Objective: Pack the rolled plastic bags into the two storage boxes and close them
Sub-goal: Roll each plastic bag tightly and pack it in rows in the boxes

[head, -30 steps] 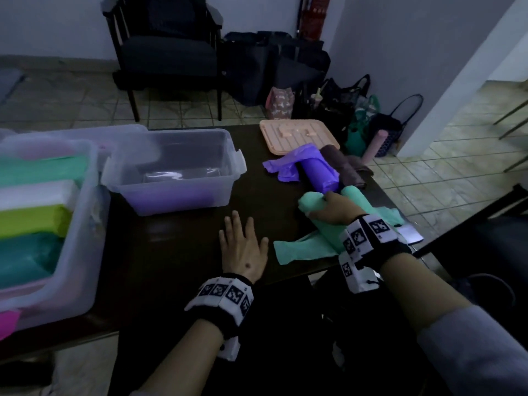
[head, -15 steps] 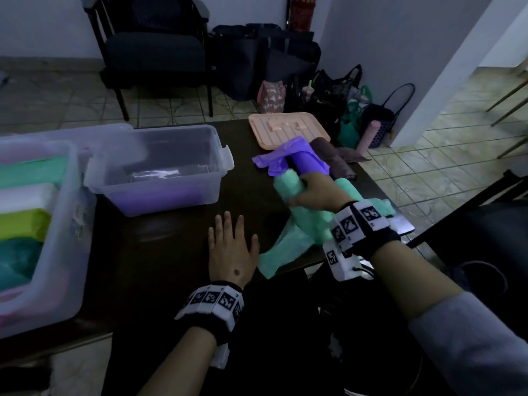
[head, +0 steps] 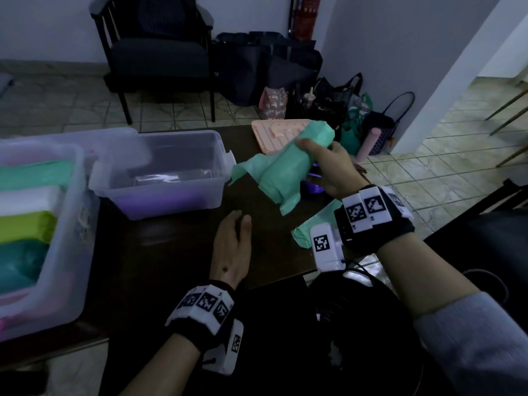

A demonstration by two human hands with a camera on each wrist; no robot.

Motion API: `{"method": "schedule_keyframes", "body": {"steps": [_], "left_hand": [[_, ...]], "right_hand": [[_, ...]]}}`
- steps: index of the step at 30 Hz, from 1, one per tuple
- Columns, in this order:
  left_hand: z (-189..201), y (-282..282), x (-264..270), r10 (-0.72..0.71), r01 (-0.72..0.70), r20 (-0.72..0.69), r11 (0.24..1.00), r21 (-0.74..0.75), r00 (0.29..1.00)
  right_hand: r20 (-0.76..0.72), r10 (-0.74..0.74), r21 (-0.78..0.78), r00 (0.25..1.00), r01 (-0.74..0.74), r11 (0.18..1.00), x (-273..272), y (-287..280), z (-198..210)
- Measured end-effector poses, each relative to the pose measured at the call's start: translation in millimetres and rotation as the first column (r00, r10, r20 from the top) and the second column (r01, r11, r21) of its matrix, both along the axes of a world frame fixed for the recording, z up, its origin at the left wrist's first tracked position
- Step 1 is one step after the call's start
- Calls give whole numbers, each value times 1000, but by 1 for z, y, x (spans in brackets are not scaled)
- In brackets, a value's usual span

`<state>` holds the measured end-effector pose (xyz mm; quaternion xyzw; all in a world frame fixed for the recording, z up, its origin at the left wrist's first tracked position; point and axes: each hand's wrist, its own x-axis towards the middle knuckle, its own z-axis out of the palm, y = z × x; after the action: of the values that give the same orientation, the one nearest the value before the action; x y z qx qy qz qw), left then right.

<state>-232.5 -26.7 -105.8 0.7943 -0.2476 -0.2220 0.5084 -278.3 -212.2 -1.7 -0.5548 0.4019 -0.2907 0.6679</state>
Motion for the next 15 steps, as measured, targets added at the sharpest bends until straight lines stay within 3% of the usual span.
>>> {"method": "schedule_keyframes", "body": {"steps": [2,5,8,11,13,15], "left_hand": [[11,-3,-2,10,-3,57,994,-114,998],[18,-11,-3,-99,136,168,965,-224,981],[15,-20,0,-208,242,189,953,-182,960],[5,-23,11,-171,197,218,975,-102,961],[2,-21,17,-190,197,198,980,-18,962],[2,-21,22,-216,208,183,976,58,959]], "right_hand": [[-63,-45,37,997,47,998,-3,2,-8],[-147,-89,75,985,101,992,-5,7,-24],[-269,-85,100,959,115,988,-8,11,-41],[-360,-7,190,933,80,979,-14,12,-55],[-479,86,162,873,-9,987,-20,11,-59],[-700,104,-5,707,-151,989,-25,8,-67]]}}
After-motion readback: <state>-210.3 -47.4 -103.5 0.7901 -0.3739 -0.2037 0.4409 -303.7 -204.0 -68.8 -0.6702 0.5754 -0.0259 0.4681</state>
